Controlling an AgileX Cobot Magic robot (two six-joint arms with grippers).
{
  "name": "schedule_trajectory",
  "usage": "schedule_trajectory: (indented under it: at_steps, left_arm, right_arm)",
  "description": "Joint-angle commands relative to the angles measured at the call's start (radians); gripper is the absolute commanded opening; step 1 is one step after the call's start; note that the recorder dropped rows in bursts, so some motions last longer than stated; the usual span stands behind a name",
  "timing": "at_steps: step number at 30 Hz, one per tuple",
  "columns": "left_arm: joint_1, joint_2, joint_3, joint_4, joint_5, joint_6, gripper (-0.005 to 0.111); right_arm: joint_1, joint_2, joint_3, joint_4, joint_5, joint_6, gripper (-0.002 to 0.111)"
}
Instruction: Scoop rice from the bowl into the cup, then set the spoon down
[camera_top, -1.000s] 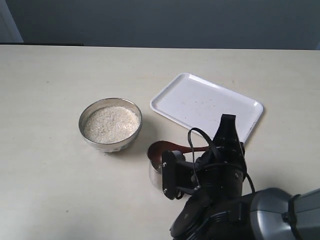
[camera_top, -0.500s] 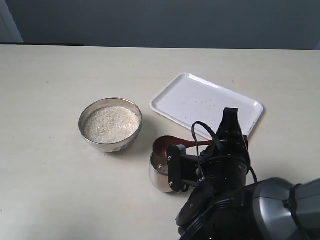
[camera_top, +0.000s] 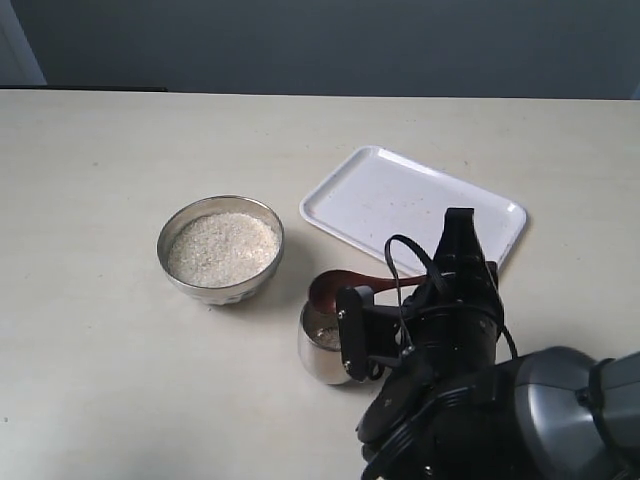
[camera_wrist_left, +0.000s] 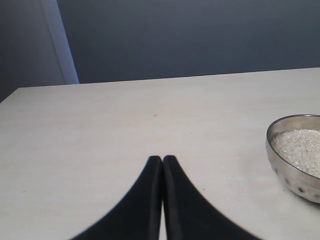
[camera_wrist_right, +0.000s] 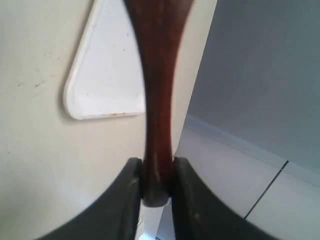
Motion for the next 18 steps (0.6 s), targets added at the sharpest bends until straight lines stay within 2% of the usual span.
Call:
schedule_trajectory:
  at_steps: [1, 7, 14, 18]
  left_arm:
    - [-0.008, -0.004, -0.002, 0.004, -0.014, -0.005, 0.001]
    - [-0.008, -0.004, -0.002, 0.004, -0.014, -0.005, 0.001]
    - [-0.008, -0.004, -0.002, 0.004, -0.014, -0.005, 0.001]
    - [-0.008, -0.004, -0.002, 0.004, -0.014, -0.005, 0.001]
  right_arm:
    - [-0.016, -0.017, 0.002, -0.004, 0.01, -0.009, -0.001]
    - [-0.016, -0.027, 0.002, 0.005, 0.01, 0.02, -0.001]
    - [-0.019, -0.128, 0.002, 0.062, 0.01, 0.252, -0.001]
    - [-0.073, -0.197, 0.002, 0.081, 0.01, 0.289, -0.001]
